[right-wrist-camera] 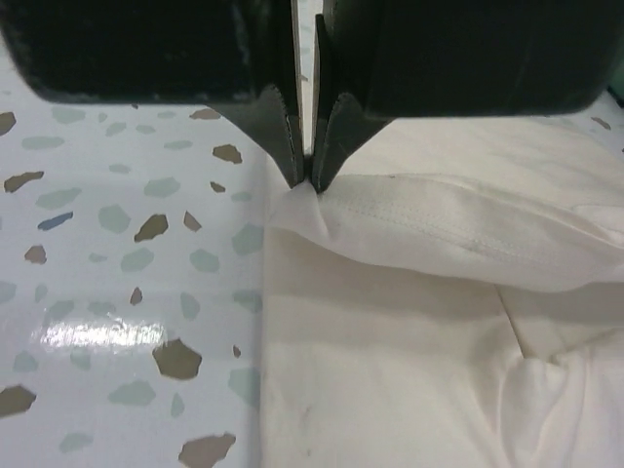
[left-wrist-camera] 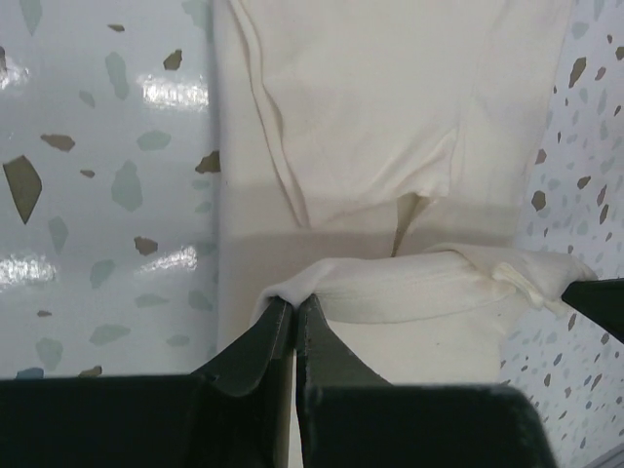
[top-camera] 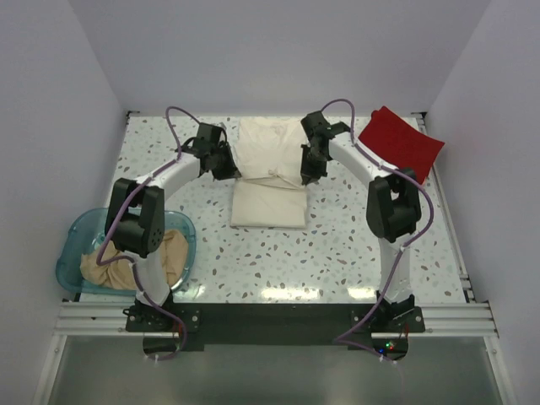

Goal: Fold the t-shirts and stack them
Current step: Fold the tshirt

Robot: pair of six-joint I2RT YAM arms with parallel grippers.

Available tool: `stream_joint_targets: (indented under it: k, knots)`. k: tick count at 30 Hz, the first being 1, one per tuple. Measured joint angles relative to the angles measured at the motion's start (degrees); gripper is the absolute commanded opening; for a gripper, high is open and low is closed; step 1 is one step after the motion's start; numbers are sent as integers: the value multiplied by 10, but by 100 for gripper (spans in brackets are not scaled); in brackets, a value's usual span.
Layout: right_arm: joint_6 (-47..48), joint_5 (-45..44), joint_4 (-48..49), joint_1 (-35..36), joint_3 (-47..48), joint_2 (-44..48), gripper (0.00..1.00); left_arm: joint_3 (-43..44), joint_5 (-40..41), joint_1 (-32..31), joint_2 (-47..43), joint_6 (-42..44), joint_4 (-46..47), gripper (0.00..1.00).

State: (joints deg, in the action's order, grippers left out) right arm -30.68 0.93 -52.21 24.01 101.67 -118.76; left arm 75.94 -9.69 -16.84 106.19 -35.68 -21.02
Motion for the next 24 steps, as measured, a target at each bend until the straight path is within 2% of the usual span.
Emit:
stream_joint_targets:
  k: [1,3,4,5,7,10,14,16,24]
  knots:
    - [2,0,-2,-2,17,-13,0,11,-2,3,10,0,0,0]
    - [6,0,-10,-7,52,-41,14,31,-7,8,30,3,2,24]
    - [8,0,-13,-9,68,-52,39,43,-9,11,43,5,2,50]
    - [7,1,-16,-11,82,-63,50,50,-8,14,50,7,2,59]
    - [14,5,-18,-16,105,-81,63,65,-6,18,64,7,2,69]
    - [18,17,-23,-21,136,-94,69,70,1,21,65,7,3,71]
    - [23,22,-19,-25,156,-88,69,59,3,21,47,8,7,71]
    - [27,28,-13,-26,144,-74,68,25,2,21,12,9,22,69]
    - [32,64,33,-25,-62,64,56,-114,-23,20,-105,10,51,65]
